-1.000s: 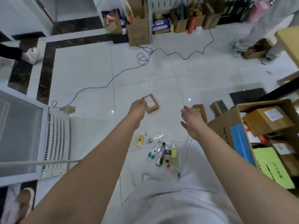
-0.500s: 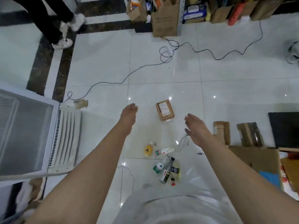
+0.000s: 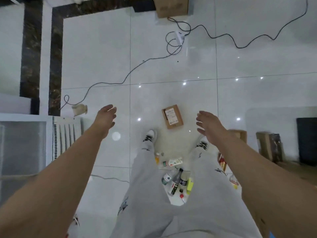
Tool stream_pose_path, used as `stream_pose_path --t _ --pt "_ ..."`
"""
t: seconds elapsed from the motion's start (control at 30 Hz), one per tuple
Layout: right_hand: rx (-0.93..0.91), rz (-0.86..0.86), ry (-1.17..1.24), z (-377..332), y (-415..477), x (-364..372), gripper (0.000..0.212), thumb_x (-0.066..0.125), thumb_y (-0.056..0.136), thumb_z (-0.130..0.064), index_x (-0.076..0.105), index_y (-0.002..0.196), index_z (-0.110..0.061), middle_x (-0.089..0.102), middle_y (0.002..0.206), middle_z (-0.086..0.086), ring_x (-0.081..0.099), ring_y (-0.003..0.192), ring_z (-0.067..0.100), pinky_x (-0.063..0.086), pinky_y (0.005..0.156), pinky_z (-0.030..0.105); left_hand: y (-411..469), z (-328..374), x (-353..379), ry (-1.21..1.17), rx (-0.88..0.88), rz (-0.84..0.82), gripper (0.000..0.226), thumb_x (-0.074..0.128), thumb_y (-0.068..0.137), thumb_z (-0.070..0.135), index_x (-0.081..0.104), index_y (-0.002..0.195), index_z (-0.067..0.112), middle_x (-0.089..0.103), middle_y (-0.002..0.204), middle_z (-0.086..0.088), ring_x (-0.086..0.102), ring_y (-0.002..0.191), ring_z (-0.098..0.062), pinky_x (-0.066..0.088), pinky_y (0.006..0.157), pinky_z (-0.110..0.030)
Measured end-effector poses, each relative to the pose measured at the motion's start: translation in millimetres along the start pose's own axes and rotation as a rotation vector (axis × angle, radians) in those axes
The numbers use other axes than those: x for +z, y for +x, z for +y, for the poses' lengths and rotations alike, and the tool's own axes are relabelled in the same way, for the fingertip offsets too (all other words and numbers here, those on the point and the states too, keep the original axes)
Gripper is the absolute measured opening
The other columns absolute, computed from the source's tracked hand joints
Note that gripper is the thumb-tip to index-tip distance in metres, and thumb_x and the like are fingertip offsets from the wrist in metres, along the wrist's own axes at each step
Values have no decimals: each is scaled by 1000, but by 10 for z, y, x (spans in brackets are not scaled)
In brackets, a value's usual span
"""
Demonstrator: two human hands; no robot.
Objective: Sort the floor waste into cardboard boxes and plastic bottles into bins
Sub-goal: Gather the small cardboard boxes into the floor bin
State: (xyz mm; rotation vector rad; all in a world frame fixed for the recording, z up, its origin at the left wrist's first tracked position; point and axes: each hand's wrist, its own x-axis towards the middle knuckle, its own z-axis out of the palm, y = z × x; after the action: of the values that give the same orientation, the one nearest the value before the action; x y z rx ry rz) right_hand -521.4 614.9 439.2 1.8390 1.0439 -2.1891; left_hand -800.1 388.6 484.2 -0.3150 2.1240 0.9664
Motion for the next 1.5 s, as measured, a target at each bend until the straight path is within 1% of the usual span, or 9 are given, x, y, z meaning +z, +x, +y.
stream_pose_path --t 0.27,0.47,0.57,0.67,0.83,0.97,1.1,1.33,1.5 --pt "28 184 78 162 777 7 37 59 96 -21 56 132 -12 55 86 4 49 81 18 46 69 30 953 6 961 100 -123 -160 46 58 94 19 46 139 16 58 108 -2 57 94 -16 42 78 -29" --pt "51 284 -55 825 2165 162 43 66 90 -26 59 130 -13 60 119 7 58 107 23 46 105 45 2280 -514 2060 320 -116 -313 58 58 93 26 35 146 17 50 137 -10 53 108 -18 41 86 -27" --pt "106 284 -62 1271 3006 296 45 68 89 -24 58 130 -9 56 110 6 56 95 17 46 94 38 3006 -879 2538 415 -81 -297 64 56 94 26 27 150 15 45 142 -9 51 118 -22 43 90 -26" --pt "121 252 -68 1669 3811 420 46 69 90 -19 54 132 -7 56 97 4 55 69 3 41 70 21 3612 -1389 2932 480 -103 -277 68 54 96 24 17 152 13 44 123 -5 47 101 -19 40 72 -22" --pt "53 187 -278 2094 4967 546 65 60 95 -32 33 150 -10 44 146 11 47 129 26 38 96 28 4306 -2259 3418 547 -185 -169 66 58 93 31 27 145 5 50 128 -11 53 116 -26 45 89 -37" --pt "74 27 -314 2366 5495 582 67 63 93 -38 36 148 -9 47 145 12 47 131 31 41 107 39 4471 -2675 3689 358 -302 -289 30 63 90 39 58 107 15 67 109 -4 63 110 -26 49 90 -39" --pt "23 55 -153 2643 5395 523 52 68 90 -38 51 132 -12 62 119 2 61 107 23 51 92 36 4239 -2837 3779 340 -300 -399 42 64 88 42 58 118 13 70 112 -4 65 105 -27 51 93 -52" --pt "47 261 172 2717 3960 -179 64 67 89 -42 41 139 -14 57 127 5 60 111 21 49 91 31 2846 -2494 3990 451 -191 -614 26 52 98 29 56 121 18 68 104 3 65 86 -11 51 62 -32" --pt "-11 437 379 2337 2742 -901 55 67 90 -40 34 127 -19 58 122 4 62 96 11 55 86 31 1568 -1958 4339 519 -62 -752 32 44 102 30 54 129 17 66 121 -2 66 101 -19 56 83 -41"
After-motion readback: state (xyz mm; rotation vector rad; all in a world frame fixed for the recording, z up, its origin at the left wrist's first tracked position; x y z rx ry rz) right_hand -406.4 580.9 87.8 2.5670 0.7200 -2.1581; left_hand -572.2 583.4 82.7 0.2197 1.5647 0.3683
